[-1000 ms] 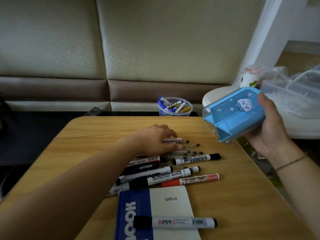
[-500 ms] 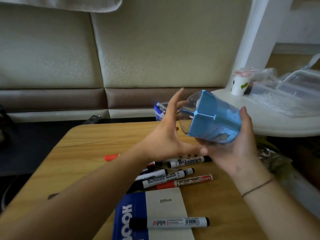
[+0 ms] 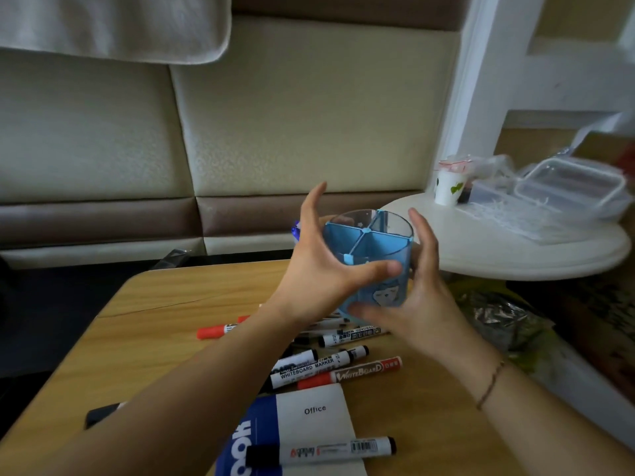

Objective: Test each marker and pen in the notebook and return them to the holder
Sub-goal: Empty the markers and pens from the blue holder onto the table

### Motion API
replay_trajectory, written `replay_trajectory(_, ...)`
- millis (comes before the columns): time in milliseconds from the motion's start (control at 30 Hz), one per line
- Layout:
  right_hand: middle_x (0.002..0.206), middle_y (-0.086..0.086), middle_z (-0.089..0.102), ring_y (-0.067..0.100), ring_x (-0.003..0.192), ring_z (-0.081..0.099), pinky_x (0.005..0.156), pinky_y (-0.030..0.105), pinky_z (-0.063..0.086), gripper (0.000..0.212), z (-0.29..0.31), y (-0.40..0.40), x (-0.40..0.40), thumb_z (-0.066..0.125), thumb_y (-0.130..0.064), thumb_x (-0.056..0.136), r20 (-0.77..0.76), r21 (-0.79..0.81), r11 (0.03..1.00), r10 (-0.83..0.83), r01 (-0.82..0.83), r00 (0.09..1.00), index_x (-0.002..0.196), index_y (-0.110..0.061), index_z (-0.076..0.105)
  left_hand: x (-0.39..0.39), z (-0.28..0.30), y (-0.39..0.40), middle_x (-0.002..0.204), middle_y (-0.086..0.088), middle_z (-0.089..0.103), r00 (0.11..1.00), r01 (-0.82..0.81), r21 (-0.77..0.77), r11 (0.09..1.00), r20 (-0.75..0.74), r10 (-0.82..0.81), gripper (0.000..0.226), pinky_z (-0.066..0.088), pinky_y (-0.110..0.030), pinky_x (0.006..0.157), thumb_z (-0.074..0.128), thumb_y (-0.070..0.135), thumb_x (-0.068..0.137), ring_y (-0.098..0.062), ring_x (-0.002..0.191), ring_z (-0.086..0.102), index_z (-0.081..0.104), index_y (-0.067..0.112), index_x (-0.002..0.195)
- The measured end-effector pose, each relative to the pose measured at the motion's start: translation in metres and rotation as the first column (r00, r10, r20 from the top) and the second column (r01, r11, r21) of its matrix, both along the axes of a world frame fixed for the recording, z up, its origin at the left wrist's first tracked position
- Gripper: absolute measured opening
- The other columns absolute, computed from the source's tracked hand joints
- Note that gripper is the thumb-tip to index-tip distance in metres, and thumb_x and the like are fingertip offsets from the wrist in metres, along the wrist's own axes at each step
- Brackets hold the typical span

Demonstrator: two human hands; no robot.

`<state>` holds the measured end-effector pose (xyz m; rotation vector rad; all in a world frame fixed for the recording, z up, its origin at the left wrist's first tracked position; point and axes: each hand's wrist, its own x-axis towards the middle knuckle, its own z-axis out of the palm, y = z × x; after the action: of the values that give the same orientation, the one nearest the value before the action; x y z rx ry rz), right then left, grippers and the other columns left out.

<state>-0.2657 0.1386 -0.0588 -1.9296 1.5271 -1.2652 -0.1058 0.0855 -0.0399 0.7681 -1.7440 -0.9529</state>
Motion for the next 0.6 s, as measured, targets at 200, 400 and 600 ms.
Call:
replay_trajectory(200,0.135,0.002,0.050,0.012,0.107,0.052,0.080,0.028,0.052,0.109,-0.013,-0.058,-0.011,0.087,-0.045,0.059,0.100,0.008,0.966,-0.257,0.258,0.961,0.141,-0.041,0.015,0.018,0.010,0.008,0.160,0.015,0.014,0.872,-0.081,-0.179,0.980,0.464,0.157,0.099,0.031,-0.038,0.115,0.067,0.067,0.074,-0.009,0.143,0.023,0.011,0.040,0.152)
replay_trajectory(400,0.132,0.005,0.050,0.021,0.115,0.056,0.086,0.036,0.056,0.101,-0.043,-0.107,0.002,0.091,-0.039,0.057,0.049,-0.053,0.885,-0.461,0.463,0.886,0.131,-0.032,0.022,0.065,-0.019,0.039,0.155,0.024,0.013,0.563,0.126,-0.327,0.937,0.801,0.204,0.067,0.013,-0.048,0.121,0.052,0.071,0.083,-0.003,0.145,0.001,0.030,0.049,0.142)
replay_trajectory(600,0.132,0.006,0.046,0.022,0.118,0.051,0.087,0.034,0.054,0.097,-0.063,-0.118,0.011,0.091,-0.032,0.059,0.075,-0.077,0.851,-0.515,0.520,0.854,0.131,-0.029,0.026,0.088,-0.037,0.061,0.155,0.024,0.020,0.545,0.392,-0.254,0.884,0.839,-0.001,0.057,0.006,-0.040,0.122,0.056,0.068,0.085,0.003,0.146,0.000,0.047,0.043,0.135)
